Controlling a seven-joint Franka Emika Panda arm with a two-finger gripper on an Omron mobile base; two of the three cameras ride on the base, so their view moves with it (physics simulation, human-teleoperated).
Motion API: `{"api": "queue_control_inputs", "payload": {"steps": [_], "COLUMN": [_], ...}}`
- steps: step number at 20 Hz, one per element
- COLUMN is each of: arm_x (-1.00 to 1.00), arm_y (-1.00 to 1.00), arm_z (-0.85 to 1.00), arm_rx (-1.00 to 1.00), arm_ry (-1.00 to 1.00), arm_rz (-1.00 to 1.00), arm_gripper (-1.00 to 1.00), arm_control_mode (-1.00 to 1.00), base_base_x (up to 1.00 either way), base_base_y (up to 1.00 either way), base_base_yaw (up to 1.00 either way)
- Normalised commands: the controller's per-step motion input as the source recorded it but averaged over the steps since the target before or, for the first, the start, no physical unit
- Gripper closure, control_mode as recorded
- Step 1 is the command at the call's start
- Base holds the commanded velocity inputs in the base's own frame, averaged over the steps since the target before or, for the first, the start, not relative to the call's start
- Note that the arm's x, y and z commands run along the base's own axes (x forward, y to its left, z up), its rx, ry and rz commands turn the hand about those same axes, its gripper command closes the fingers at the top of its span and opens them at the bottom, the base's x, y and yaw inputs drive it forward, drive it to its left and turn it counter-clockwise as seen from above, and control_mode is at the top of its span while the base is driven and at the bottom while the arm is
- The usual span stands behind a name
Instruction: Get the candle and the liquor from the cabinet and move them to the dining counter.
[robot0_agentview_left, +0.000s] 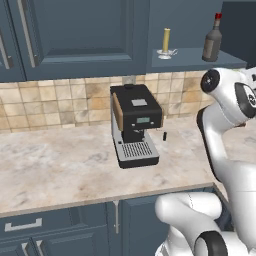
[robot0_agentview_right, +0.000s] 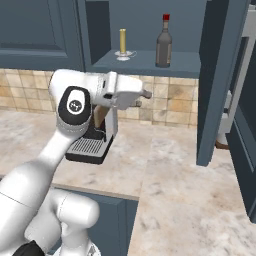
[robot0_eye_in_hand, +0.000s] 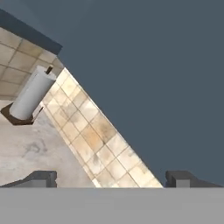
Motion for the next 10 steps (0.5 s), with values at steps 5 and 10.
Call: {"api": "queue_control_inputs", "payload": {"steps": [5,10], "arm_x": [0.16,0.13], "arm_y": [0.21,0.13], "arm_z": [0.12,0.19], "arm_rx": [0.03,0.05], "arm_ry": [-0.27,-0.22], "arm_rz": [0.30,0.32], "arm_gripper": [-1.00,-1.00], "arm_control_mode": [-1.00,-1.00], "base_base_x": [0.00,0.00], "base_base_y": [0.00,0.00], "base_base_yaw": [0.00,0.00]}}
